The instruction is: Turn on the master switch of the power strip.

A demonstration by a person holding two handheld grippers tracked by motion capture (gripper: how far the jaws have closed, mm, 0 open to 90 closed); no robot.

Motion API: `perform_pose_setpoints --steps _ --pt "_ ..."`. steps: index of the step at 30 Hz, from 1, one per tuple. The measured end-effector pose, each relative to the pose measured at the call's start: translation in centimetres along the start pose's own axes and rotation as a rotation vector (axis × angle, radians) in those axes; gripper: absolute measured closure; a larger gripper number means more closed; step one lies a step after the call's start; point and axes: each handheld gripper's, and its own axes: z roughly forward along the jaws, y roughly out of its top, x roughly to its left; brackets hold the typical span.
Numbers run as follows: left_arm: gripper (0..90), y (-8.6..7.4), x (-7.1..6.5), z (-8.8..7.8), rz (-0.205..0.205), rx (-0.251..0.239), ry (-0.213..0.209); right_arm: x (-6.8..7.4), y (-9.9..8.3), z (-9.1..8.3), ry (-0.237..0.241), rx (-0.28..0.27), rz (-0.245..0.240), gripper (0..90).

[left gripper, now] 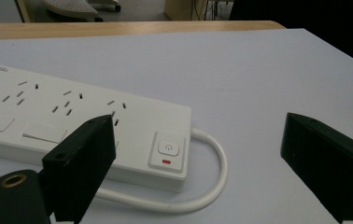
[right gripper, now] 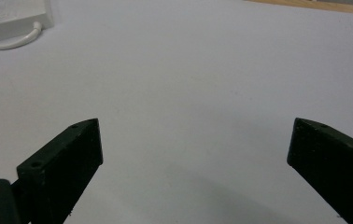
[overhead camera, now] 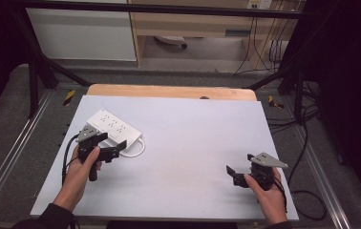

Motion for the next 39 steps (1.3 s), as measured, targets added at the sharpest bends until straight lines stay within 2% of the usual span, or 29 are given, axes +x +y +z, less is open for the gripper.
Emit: perform_pose_setpoints --steps 13,28,30,39 --pt "10.9 -1.5 0.1 -2.6 -0.024 -0.024 0.001 -0.1 0.0 0.0 -0.001 0.002 -0.001 3.9" --pt "10.7 -3.3 0.3 -5.5 -0.020 -0.047 0.016 -0.3 -0.1 0.1 -0.004 0.005 0.000 3.8" --pt "10.6 -3.5 0.4 -5.8 -0.013 -0.047 0.018 -0.3 -0.1 0.2 -0.003 0.011 0.000 3.8" --pt "10.3 -4.6 1.4 -6.9 -0.029 -0.050 0.033 -0.4 -0.1 0.2 -0.004 0.008 0.003 3.7"
